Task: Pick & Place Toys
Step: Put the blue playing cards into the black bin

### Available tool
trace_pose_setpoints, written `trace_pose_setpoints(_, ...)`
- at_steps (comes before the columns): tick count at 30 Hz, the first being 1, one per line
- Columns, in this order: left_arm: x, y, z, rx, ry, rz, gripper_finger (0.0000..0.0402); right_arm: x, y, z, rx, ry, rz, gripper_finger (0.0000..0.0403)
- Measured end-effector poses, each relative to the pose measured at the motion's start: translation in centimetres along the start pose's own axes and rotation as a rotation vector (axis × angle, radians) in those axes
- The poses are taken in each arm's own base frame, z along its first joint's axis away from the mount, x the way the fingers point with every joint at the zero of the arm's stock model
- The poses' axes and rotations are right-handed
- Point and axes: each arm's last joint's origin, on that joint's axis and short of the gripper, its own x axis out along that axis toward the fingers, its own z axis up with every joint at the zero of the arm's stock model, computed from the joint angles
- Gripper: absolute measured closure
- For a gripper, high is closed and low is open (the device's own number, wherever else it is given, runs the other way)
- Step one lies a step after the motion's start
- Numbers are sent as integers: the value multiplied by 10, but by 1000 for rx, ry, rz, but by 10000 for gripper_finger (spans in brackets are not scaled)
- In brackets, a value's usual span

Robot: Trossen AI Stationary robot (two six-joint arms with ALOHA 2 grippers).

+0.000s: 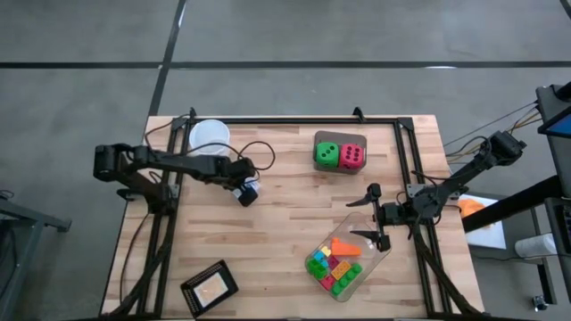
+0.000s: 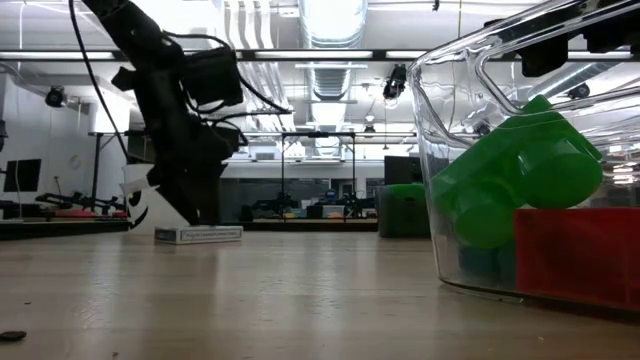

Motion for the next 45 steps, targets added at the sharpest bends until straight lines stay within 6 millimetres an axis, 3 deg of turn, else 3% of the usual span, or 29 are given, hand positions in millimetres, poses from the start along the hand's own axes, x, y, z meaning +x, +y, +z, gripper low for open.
trace_pose_setpoints(8,30,-5,-1,18,116,47,3,0,0,0,0,0,0,46)
trace_pose_setpoints(11,32,-8,1,25,147,59,6,0,0,0,0,0,0,46)
trace_pose_setpoints(19,13,-14,-2,68,135,42,102,0,0,0,-1,2,0,46)
trace_pose_setpoints(27,4,-27,-6,137,94,7,102,0,0,0,1,6,-1,46)
trace_pose_setpoints(33,-19,-59,-16,268,-147,-58,102,0,0,-1,-2,14,-3,46)
trace_pose_setpoints(36,-41,-80,-34,343,-408,-131,102,0,0,-2,-1,17,-4,46)
trace_pose_setpoints(40,-67,-100,-81,402,-741,-317,102,0,0,-2,1,21,-4,46)
trace_pose_setpoints(42,-80,-103,-105,421,-827,-412,102,0,0,-2,4,20,-4,46)
trace_pose_setpoints(45,-95,-102,-138,437,-825,-507,102,0,0,-2,5,20,-7,46)
